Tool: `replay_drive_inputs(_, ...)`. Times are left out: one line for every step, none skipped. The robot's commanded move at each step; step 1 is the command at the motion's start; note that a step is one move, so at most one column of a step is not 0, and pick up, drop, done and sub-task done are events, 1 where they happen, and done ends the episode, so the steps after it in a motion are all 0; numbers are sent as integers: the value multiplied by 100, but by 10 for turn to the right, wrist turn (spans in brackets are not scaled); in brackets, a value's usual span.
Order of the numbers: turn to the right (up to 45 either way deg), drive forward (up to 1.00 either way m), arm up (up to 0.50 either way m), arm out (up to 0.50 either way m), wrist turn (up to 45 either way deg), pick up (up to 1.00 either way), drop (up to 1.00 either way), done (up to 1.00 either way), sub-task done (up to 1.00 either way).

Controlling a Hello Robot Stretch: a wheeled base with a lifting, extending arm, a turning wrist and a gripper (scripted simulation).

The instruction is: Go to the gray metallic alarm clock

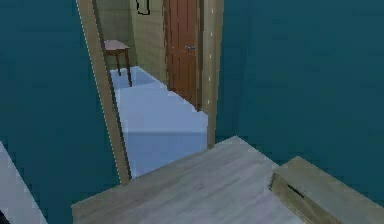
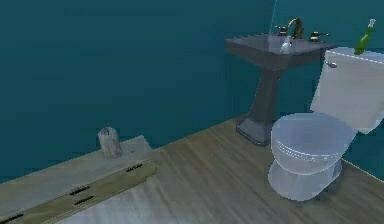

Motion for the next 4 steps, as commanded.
replay_drive_inputs(0,20,0,0,0,0,0,0,0)
replay_drive_inputs(0,100,0,0,0,0,0,0,0)
replay_drive_inputs(-120,0,0,0,0,0,0,0,0)
replay_drive_inputs(0,20,0,0,0,0,0,0,0)
